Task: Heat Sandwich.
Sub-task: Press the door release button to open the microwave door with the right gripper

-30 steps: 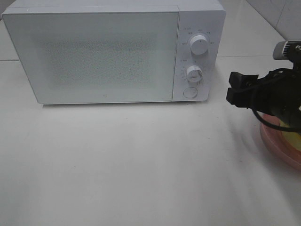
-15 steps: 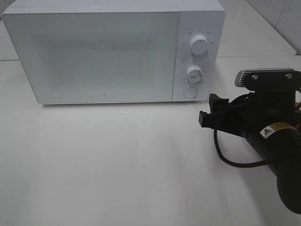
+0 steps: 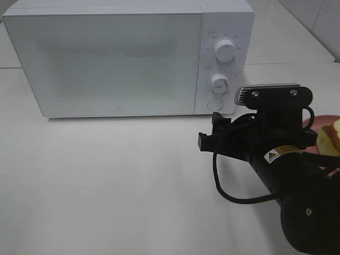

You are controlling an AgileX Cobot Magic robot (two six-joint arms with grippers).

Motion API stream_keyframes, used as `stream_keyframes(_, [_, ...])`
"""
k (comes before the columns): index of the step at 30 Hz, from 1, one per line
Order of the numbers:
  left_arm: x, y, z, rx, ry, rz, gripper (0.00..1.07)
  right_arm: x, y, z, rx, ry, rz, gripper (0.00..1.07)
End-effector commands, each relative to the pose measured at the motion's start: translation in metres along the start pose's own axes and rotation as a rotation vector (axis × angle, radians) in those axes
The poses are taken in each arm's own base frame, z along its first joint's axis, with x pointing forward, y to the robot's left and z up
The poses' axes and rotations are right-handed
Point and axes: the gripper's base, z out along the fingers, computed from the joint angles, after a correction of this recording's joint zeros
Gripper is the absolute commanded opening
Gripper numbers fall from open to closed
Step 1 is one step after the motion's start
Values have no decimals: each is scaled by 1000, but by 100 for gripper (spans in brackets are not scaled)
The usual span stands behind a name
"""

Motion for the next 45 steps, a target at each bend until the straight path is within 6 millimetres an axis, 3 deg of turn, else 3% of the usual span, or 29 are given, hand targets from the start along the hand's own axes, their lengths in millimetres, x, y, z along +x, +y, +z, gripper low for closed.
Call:
stream_keyframes(1, [2,-1,-3,1,-30,-9,98,-2,2,1,2,-16,-7,75])
stream_keyframes(6, [2,-1,-3,1,-30,-9,98,-2,2,1,0,-17,34,75])
stream_keyframes(10, [2,-1,-3,1,-30,-9,98,-2,2,1,-1,-17,170,75])
stream_keyframes(14, [2,-1,-3,1,-30,-9,98,-2,2,1,-3,-16,372,75])
stream_keyframes(16, [2,-1,-3,1,-30,-9,98,-2,2,1,-4,-16,565,75])
stream_keyframes(18, [2,-1,-3,1,-30,-9,98,-2,2,1,-5,-16,624,75])
stream_keyframes(20, [2,-1,-3,1,-30,-9,98,-2,2,1,-7,-16,854,75])
stream_keyframes(21, [2,-1,-3,1,-30,-9,98,-2,2,1,-7,-16,854,75])
stream_keyframes(25, [2,-1,-3,1,-30,-9,98,-2,2,1,-9,-15,1134,75])
stream_keyframes(36, [2,-1,-3,1,-30,-9,98,-2,2,1,-11,-14,1375,74])
stream_keyframes(41, [2,-1,-3,1,-30,-9,98,-2,2,1,-11,-12,1435,62])
stream_keyframes(45, [2,-1,-3,1,-30,-9,98,-2,2,1,-11,-12,1436,32])
